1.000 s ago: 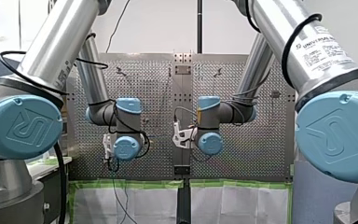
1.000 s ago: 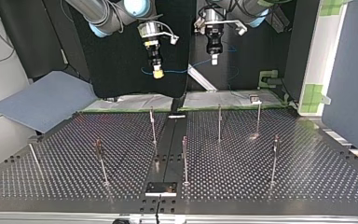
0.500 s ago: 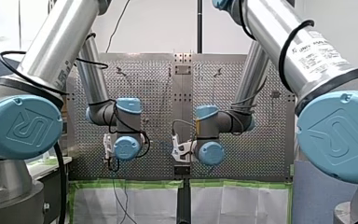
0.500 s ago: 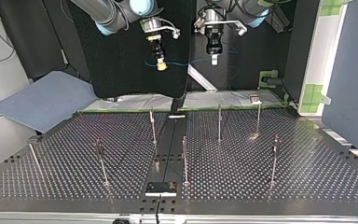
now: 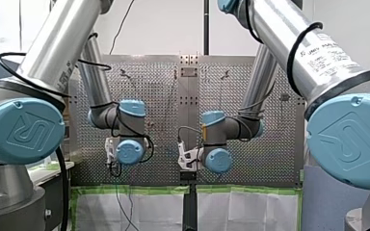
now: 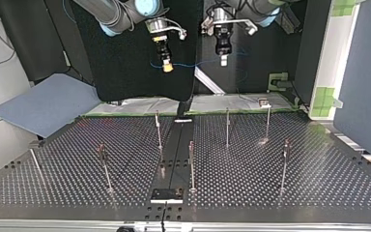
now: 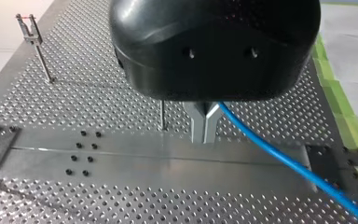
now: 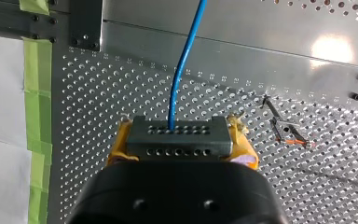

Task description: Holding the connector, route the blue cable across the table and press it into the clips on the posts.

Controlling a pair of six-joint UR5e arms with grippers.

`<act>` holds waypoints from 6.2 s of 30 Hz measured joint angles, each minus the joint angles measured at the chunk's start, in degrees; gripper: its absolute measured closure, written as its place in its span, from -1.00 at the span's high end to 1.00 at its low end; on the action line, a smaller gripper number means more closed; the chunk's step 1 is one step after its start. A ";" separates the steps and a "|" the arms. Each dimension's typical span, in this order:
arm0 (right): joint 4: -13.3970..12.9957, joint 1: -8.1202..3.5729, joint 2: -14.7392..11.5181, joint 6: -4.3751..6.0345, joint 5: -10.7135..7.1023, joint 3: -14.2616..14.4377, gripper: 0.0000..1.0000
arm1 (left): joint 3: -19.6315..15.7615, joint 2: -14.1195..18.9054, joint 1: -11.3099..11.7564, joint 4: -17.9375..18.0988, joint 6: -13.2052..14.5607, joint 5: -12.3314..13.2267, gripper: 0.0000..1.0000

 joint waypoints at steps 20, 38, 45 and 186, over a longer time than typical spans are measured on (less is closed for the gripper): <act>0.00 0.00 0.00 0.00 0.00 0.00 -0.99 | -3.38 5.90 0.00 -0.65 0.19 -2.14 -1.00; 6.50 0.35 -6.52 4.96 -4.66 -6.36 -0.99 | -0.48 12.53 1.88 -6.59 2.27 -4.77 -1.00; 9.97 0.12 -9.97 6.62 -8.11 -9.82 -0.99 | 2.44 15.61 3.42 -9.69 2.18 -7.83 -1.00; 53.92 3.70 0.78 8.88 -15.64 -65.90 -0.99 | 32.87 18.22 35.61 -39.94 -5.04 15.71 -1.00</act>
